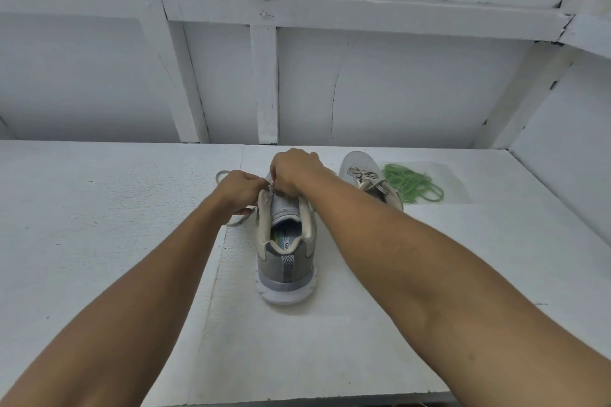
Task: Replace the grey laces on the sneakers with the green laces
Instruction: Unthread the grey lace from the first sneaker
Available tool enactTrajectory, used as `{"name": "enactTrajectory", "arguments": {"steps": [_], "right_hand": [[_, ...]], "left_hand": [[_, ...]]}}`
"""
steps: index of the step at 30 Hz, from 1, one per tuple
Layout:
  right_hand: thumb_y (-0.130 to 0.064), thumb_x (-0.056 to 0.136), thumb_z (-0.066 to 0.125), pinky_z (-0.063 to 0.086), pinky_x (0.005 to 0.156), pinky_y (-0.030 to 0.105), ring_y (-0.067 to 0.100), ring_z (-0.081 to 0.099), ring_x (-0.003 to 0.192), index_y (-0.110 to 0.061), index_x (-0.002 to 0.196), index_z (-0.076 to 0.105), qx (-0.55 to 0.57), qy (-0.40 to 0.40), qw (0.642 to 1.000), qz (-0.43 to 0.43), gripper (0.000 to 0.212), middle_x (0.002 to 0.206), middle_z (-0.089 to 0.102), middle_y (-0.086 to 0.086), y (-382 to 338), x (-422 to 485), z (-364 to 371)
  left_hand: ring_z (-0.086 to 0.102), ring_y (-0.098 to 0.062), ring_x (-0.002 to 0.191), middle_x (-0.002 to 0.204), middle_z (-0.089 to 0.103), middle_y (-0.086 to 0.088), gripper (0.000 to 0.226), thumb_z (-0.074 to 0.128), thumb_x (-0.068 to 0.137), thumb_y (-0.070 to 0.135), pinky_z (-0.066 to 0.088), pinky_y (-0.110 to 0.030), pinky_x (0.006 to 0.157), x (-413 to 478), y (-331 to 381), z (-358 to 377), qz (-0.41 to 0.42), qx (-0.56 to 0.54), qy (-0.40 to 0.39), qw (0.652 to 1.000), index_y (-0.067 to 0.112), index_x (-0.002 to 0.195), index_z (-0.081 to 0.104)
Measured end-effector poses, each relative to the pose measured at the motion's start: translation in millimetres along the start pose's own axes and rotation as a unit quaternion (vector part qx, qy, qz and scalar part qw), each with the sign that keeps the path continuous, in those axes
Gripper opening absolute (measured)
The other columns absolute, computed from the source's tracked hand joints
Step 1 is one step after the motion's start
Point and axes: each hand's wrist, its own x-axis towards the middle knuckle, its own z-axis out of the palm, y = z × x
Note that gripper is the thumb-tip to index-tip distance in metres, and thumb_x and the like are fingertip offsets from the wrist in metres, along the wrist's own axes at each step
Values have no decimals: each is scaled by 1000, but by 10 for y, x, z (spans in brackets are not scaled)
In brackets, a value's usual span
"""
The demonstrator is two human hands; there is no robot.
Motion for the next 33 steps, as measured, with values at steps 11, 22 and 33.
{"name": "enactTrajectory", "arguments": {"steps": [11, 22, 33], "right_hand": [[-23, 89, 55, 36, 95, 39, 29, 50, 119, -19, 119, 58, -21, 24, 992, 126, 31, 126, 58, 6, 360, 12, -283], [-16, 87, 52, 35, 93, 41, 29, 51, 115, -17, 103, 59, -26, 19, 998, 47, 18, 110, 60, 5, 196, -24, -206], [-31, 87, 60, 34, 97, 41, 26, 46, 121, -27, 109, 65, 67, -34, 997, 6, 23, 126, 58, 2, 285, 49, -82]], "left_hand": [[59, -17, 70, 81, 65, -7, 20, 56, 92, 20, 50, -28, 66, 40, -15, -11, 7, -8, -4, 1000, 14, 97, 74], [59, -19, 74, 88, 66, -11, 21, 57, 92, 20, 50, -29, 66, 25, -22, 4, 10, -18, 8, 1000, 8, 96, 74], [54, -22, 74, 83, 62, -13, 26, 56, 91, 18, 45, -32, 67, 55, -30, 5, 4, -14, 6, 1000, -2, 99, 72]]}}
